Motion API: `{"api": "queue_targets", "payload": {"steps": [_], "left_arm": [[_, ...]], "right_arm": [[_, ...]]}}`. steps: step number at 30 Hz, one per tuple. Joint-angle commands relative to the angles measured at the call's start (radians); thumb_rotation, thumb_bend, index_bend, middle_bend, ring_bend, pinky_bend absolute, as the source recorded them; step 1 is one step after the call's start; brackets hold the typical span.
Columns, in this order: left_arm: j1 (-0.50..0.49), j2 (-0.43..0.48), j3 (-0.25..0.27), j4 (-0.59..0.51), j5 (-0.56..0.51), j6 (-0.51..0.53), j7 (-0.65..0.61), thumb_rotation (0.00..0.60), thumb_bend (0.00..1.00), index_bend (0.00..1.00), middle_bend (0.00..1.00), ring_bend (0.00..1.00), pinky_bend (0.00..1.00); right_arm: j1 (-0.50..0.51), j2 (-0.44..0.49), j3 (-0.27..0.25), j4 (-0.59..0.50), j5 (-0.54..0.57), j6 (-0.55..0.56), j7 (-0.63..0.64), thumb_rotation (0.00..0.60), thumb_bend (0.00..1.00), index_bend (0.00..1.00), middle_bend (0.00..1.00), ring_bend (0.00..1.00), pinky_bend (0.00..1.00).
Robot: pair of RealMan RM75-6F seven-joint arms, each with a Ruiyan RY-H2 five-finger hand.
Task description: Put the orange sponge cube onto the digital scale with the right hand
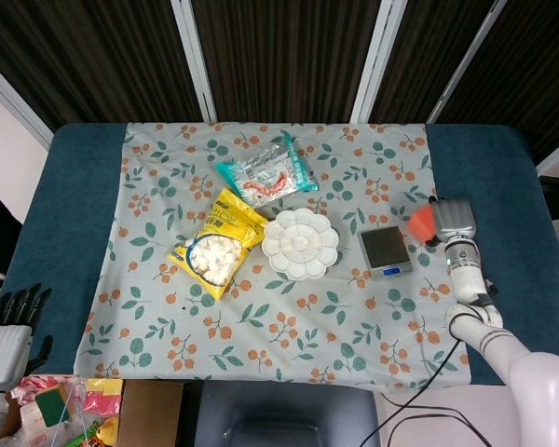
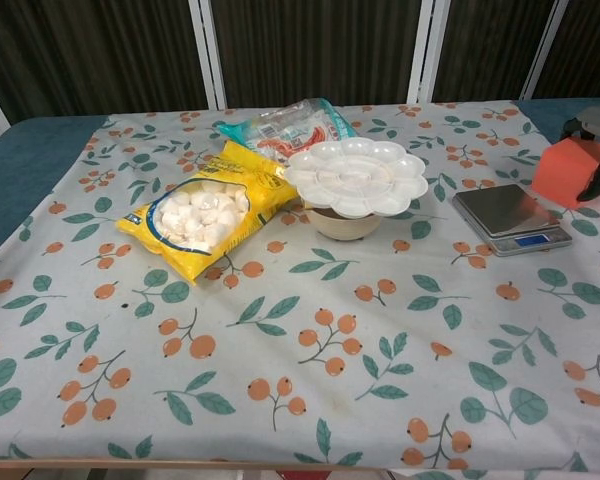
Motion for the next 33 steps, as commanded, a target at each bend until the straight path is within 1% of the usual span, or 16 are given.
{"api": "queue_targets", "payload": {"steps": [1,2,4,5,6,7,10,13,17,19,21,23,28,29,31,33], "left_arm": [[0.0,0.001,0.001,-0.001,0.002,0.001,-0.001,0.6,0.44,0.0,0.03,0.04,0.03],[0.0,0.001,0.001,-0.001,0.004,0.002,-0.002,0.6,0.44,0.0,0.03,0.04,0.03],[0.002,0.004,0.004,-0.005,0.011,0.006,-0.005,0.6,0.45,0.0,0.03,0.04,0.03],[0.003,0.006,0.006,-0.008,0.018,0.011,-0.007,0.6,0.45,0.0,0.03,0.04,0.03],[0.003,0.007,0.007,-0.009,0.022,0.013,-0.008,0.6,0.45,0.0,0.03,0.04,0.03],[0.004,0.008,0.009,-0.011,0.025,0.015,-0.009,0.6,0.45,0.0,0.03,0.04,0.03],[0.005,0.011,0.01,-0.014,0.031,0.02,-0.01,0.6,0.45,0.0,0.03,0.04,0.03],[0.008,0.014,0.012,-0.017,0.038,0.027,-0.013,0.6,0.45,0.0,0.03,0.04,0.03],[0.012,0.02,0.013,-0.021,0.043,0.035,-0.018,0.6,0.45,0.0,0.03,0.04,0.03],[0.013,0.023,0.013,-0.023,0.046,0.039,-0.021,0.6,0.45,0.0,0.03,0.04,0.03],[0.014,0.025,0.013,-0.023,0.047,0.041,-0.023,0.6,0.45,0.0,0.03,0.04,0.03],[0.016,0.028,0.013,-0.025,0.048,0.044,-0.026,0.6,0.45,0.0,0.03,0.04,0.03],[0.016,0.03,0.015,-0.029,0.054,0.045,-0.027,0.6,0.44,0.0,0.03,0.04,0.03],[0.016,0.03,0.015,-0.027,0.053,0.044,-0.027,0.6,0.44,0.0,0.03,0.04,0.03],[0.016,0.029,0.016,-0.026,0.052,0.041,-0.029,0.6,0.44,0.0,0.03,0.04,0.03],[0.015,0.028,0.015,-0.025,0.052,0.041,-0.029,0.6,0.44,0.0,0.03,0.04,0.03]], "right_arm": [[-0.013,0.014,0.003,-0.03,-0.029,0.045,0.024,0.6,0.23,0.87,0.71,0.61,0.8],[-0.017,0.024,0.005,-0.045,-0.038,0.064,0.034,0.6,0.24,0.88,0.72,0.62,0.81],[-0.035,0.064,0.009,-0.11,-0.068,0.119,0.067,0.6,0.24,0.88,0.72,0.62,0.81],[-0.048,0.11,0.02,-0.182,-0.1,0.193,0.093,0.6,0.24,0.88,0.72,0.62,0.81],[-0.065,0.158,0.018,-0.271,-0.134,0.251,0.104,0.6,0.24,0.88,0.72,0.62,0.81],[-0.083,0.209,0.013,-0.369,-0.155,0.287,0.098,0.6,0.24,0.88,0.72,0.62,0.81],[-0.102,0.286,0.004,-0.553,-0.164,0.323,0.037,0.6,0.24,0.88,0.72,0.62,0.81],[-0.102,0.307,-0.009,-0.666,-0.163,0.331,-0.02,0.6,0.24,0.88,0.72,0.62,0.81],[-0.092,0.279,-0.034,-0.704,-0.157,0.335,-0.097,0.6,0.24,0.88,0.72,0.62,0.8],[-0.089,0.258,-0.044,-0.702,-0.139,0.33,-0.129,0.6,0.24,0.85,0.72,0.6,0.78],[-0.086,0.245,-0.05,-0.698,-0.119,0.325,-0.158,0.6,0.24,0.82,0.72,0.57,0.74],[-0.083,0.233,-0.057,-0.69,-0.101,0.327,-0.193,0.6,0.24,0.8,0.72,0.56,0.71],[-0.084,0.224,-0.063,-0.682,-0.075,0.329,-0.219,0.6,0.24,0.75,0.72,0.52,0.67],[-0.083,0.225,-0.064,-0.683,-0.071,0.324,-0.218,0.6,0.24,0.71,0.7,0.49,0.65],[-0.082,0.229,-0.066,-0.684,-0.068,0.312,-0.21,0.6,0.24,0.57,0.63,0.44,0.56],[-0.081,0.233,-0.068,-0.686,-0.057,0.297,-0.207,0.6,0.24,0.35,0.51,0.36,0.43]]}}
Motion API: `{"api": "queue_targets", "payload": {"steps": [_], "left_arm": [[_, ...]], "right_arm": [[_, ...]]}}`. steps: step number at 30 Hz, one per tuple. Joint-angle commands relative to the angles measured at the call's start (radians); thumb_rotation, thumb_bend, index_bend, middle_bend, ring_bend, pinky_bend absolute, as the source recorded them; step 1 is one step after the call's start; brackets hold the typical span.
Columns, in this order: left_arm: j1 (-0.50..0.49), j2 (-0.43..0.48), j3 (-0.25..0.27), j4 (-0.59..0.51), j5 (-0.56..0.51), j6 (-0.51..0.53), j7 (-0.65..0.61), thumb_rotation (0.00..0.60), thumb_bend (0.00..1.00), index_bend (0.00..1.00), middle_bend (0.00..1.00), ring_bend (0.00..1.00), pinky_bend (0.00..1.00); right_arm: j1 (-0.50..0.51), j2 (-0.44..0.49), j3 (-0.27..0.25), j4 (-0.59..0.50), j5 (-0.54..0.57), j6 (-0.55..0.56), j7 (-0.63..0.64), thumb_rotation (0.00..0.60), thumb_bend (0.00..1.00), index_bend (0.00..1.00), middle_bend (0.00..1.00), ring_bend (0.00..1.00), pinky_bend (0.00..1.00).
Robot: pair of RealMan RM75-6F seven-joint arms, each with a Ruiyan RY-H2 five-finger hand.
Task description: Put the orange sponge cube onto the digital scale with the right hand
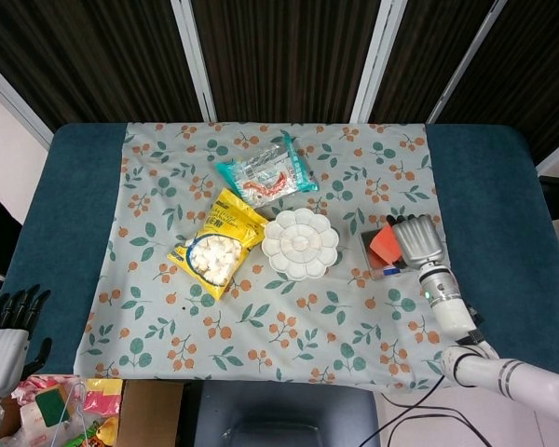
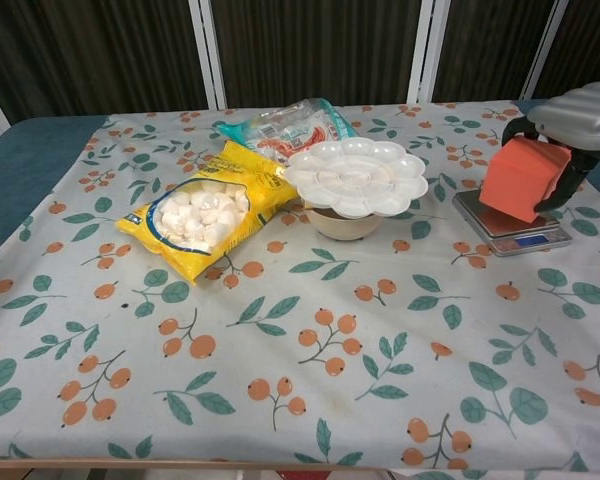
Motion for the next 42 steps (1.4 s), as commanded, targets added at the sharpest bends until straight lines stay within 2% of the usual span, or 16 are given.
{"api": "queue_targets", "payload": {"steps": [1,3,5,9,15,18,22,25,28,31,34,36,39,42], "left_arm": [[0.0,-0.001,-0.001,0.001,0.0,0.0,-0.001,0.6,0.44,0.0,0.03,0.04,0.03],[0.0,-0.001,-0.001,0.001,0.0,0.0,0.0,0.6,0.44,0.0,0.03,0.04,0.03],[0.0,-0.001,-0.001,0.001,0.0,0.0,0.0,0.6,0.44,0.0,0.03,0.04,0.03],[0.001,0.0,-0.001,0.0,0.0,0.001,0.0,0.6,0.45,0.0,0.03,0.04,0.03],[0.001,0.001,-0.001,-0.002,0.002,0.002,0.0,0.6,0.44,0.0,0.03,0.04,0.03],[0.003,0.003,-0.002,-0.003,0.004,0.007,-0.004,0.6,0.44,0.0,0.03,0.04,0.03],[0.007,0.007,0.0,-0.008,0.019,0.021,-0.009,0.6,0.44,0.0,0.03,0.04,0.03],[0.01,0.007,0.005,-0.008,0.029,0.028,-0.009,0.6,0.44,0.0,0.03,0.04,0.03],[0.011,0.005,0.009,-0.011,0.041,0.032,-0.004,0.6,0.45,0.0,0.03,0.04,0.03],[0.013,0.003,0.012,-0.01,0.05,0.036,-0.001,0.6,0.44,0.0,0.03,0.04,0.03],[0.011,0.0,0.012,-0.007,0.047,0.028,0.006,0.6,0.44,0.0,0.03,0.04,0.03],[0.011,0.0,0.016,-0.008,0.045,0.022,0.009,0.6,0.44,0.0,0.03,0.04,0.03],[0.012,-0.002,0.019,-0.014,0.055,0.027,0.021,0.6,0.45,0.0,0.03,0.04,0.03],[0.012,-0.007,0.023,-0.012,0.064,0.026,0.029,0.6,0.45,0.0,0.03,0.04,0.03]], "right_arm": [[0.003,0.01,-0.002,-0.007,0.022,-0.026,0.006,0.6,0.24,0.24,0.44,0.31,0.35],[0.006,0.015,-0.001,-0.012,0.029,-0.034,0.01,0.6,0.24,0.1,0.33,0.22,0.24],[0.007,0.021,-0.001,-0.018,0.031,-0.04,0.022,0.6,0.24,0.01,0.26,0.17,0.16],[0.003,0.028,-0.009,-0.028,0.022,-0.031,0.03,0.6,0.24,0.0,0.18,0.08,0.01],[-0.003,0.055,-0.011,-0.061,0.036,-0.035,0.045,0.6,0.24,0.0,0.13,0.04,0.0],[-0.026,0.088,-0.01,-0.108,0.005,0.004,0.086,0.6,0.24,0.0,0.12,0.03,0.0],[-0.128,0.151,-0.042,-0.201,-0.145,0.163,0.217,0.6,0.24,0.0,0.07,0.0,0.0],[-0.236,0.196,-0.103,-0.269,-0.281,0.338,0.274,0.6,0.24,0.0,0.01,0.0,0.0],[-0.364,0.233,-0.166,-0.34,-0.377,0.521,0.319,0.6,0.24,0.0,0.0,0.0,0.0],[-0.478,0.232,-0.22,-0.34,-0.466,0.674,0.382,0.6,0.24,0.0,0.0,0.0,0.0],[-0.562,0.205,-0.248,-0.305,-0.491,0.752,0.438,0.6,0.24,0.0,0.0,0.0,0.0],[-0.586,0.209,-0.264,-0.291,-0.511,0.763,0.437,0.6,0.24,0.0,0.0,0.0,0.0],[-0.613,0.208,-0.26,-0.275,-0.541,0.795,0.471,0.6,0.24,0.0,0.0,0.0,0.0],[-0.621,0.215,-0.255,-0.271,-0.547,0.778,0.49,0.6,0.24,0.0,0.0,0.0,0.0]]}}
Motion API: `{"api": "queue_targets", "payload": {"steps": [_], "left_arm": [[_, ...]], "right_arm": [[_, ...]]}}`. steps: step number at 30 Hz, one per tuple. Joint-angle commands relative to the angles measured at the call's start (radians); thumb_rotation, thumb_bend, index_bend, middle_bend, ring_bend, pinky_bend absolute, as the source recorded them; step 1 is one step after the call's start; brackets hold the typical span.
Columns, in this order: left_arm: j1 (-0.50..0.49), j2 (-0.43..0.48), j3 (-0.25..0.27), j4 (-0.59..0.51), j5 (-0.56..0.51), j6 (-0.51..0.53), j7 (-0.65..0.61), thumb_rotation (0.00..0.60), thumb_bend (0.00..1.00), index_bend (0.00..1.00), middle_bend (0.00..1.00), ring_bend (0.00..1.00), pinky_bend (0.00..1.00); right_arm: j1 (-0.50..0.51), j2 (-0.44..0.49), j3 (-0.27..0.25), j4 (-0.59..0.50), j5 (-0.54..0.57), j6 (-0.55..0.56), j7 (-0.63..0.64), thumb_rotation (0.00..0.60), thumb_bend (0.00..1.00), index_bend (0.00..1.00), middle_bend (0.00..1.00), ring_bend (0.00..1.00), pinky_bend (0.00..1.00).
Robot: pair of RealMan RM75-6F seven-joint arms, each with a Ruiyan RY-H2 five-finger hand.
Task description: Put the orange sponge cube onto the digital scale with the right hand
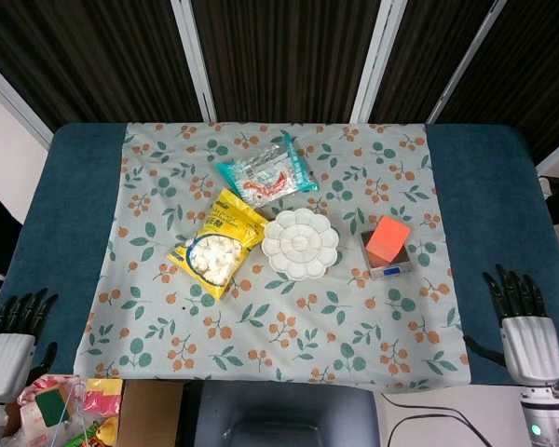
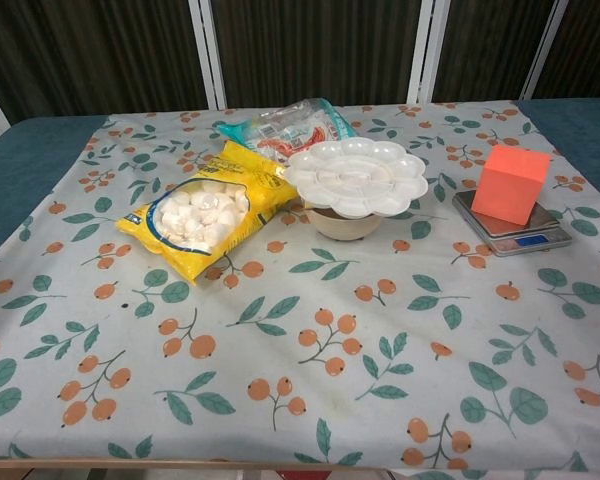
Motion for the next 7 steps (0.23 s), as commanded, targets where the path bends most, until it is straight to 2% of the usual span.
{"api": "queue_targets", "payload": {"steps": [1,7], "left_arm": [[0.002,-0.004,0.006,-0.002,0.009,0.001,0.011,0.6,0.45,0.0,0.03,0.04,0.03],[0.004,-0.008,0.009,-0.003,0.015,0.002,0.021,0.6,0.45,0.0,0.03,0.04,0.03]], "right_arm": [[-0.019,0.008,-0.002,0.011,-0.018,-0.014,0.024,0.6,0.24,0.0,0.0,0.0,0.0],[-0.03,0.013,0.015,0.008,-0.031,-0.034,0.029,0.6,0.24,0.0,0.0,0.0,0.0]]}}
